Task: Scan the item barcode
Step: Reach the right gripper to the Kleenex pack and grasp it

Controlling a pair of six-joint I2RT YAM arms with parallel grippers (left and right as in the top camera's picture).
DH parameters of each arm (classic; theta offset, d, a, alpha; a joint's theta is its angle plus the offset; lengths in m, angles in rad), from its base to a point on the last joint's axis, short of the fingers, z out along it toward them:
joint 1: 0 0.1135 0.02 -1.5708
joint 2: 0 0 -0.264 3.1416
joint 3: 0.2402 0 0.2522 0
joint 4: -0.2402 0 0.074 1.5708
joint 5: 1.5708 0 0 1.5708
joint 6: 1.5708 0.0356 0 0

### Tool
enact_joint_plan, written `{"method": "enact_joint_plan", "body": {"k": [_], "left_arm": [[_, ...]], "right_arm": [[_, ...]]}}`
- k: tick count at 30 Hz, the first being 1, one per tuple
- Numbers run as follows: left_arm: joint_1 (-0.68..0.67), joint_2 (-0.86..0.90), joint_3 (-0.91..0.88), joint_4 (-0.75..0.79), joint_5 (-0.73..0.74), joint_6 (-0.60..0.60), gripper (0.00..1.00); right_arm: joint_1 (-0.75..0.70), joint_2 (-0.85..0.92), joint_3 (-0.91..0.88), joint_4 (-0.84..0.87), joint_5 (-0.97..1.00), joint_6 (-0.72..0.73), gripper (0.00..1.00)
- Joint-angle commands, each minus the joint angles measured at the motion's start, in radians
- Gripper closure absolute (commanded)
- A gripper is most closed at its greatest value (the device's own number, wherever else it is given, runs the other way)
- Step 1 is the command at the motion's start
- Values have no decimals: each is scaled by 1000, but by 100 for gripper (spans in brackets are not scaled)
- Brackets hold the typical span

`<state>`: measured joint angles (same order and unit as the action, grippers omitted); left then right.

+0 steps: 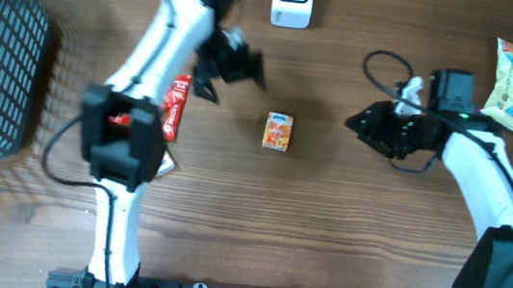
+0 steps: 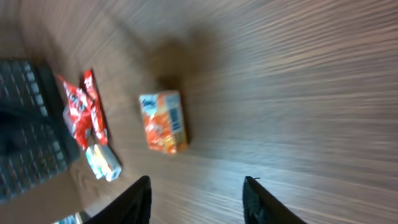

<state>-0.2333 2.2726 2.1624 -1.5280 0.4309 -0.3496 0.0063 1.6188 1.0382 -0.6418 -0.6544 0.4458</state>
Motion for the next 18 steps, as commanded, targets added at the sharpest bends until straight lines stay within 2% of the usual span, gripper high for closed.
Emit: {"method": "enact_joint_plan", "body": {"k": [1, 3, 5, 8, 10, 15, 18], "left_arm": [[134, -93, 69, -40, -6, 4, 0], [190, -101, 69, -69, -6, 4, 0], [238, -101, 69, -109, -6, 5, 0], [290, -100, 68, -158, -27, 5, 0], [308, -100, 68, -157, -47, 5, 0], [316, -100, 67, -157, -61, 5, 0], [309, -100, 67, -157, -93, 5, 0]], "right_arm": [[85, 9, 0, 23, -17, 103, 42], [129, 22, 0, 44, -5, 131, 28], [182, 37, 0, 59, 39, 177, 21], [269, 67, 0, 58, 142, 290, 17], [322, 95, 0, 62, 195, 354, 9], [391, 159, 0, 143, 206, 366, 8], [396, 182, 0, 153, 218, 369, 12]]}}
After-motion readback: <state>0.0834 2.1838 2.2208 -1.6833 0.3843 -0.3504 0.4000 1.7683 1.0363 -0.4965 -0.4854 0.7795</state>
